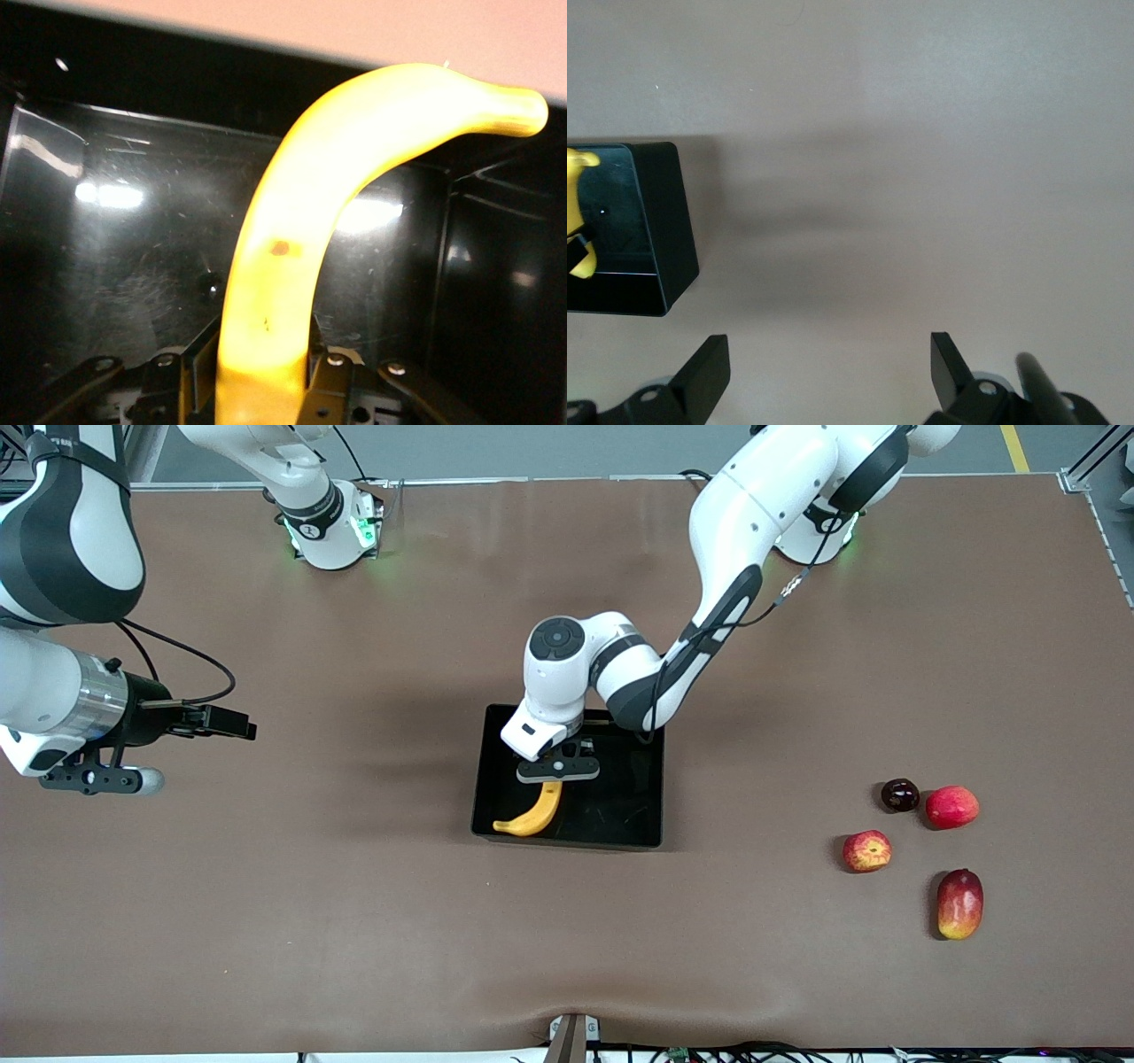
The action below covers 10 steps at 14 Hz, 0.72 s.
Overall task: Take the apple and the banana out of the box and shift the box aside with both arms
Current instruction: 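Close the left gripper on the banana while the right gripper approaches the tray, then lift the banana with the left gripper while the right gripper grips the tray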
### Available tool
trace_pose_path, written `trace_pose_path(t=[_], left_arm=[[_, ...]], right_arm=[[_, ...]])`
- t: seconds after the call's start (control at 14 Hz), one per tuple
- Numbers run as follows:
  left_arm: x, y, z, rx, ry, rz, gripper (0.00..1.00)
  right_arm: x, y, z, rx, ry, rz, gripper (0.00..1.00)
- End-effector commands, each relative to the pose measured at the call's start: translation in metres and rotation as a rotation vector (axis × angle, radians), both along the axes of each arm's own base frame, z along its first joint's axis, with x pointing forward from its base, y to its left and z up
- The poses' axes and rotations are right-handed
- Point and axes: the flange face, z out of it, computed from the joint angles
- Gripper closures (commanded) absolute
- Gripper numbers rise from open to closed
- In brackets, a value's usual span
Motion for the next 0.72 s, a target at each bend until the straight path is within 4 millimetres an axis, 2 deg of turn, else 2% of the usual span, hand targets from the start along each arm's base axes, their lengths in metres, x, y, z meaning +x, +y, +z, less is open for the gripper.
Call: trace_pose_path(t=[0.0,0.14,0.22,0.43,0.65], left_arm=[[0.013,0.017,0.051,-0.017,-0.019,0.044,1.00],[0.051,0.060,0.088,-0.030,-0.055,0.069,1.00],[0.057,0.071,0.098,-0.021,-0.052,0.036,1.00],[0.095,0.127,0.128,-0.013,-0.058,-0.023,1.00],[0.126,0.202,0.138,0.091,-0.017,-0.117,1.00]], right_arm=[[0.002,0.024,0.000,-0.001,-0.004,-0.044,0.00],[0.006,0.042,-0.008,-0.003,-0.018,-0.036,0.00],[0.008,0.057,-0.017,-0.007,-0.014,-0.030,0.00],[0.014,0.121,-0.056,-0.025,-0.016,-0.026,0.00],[0.018,0.193,-0.102,-0.034,-0.066,-0.055,0.00]])
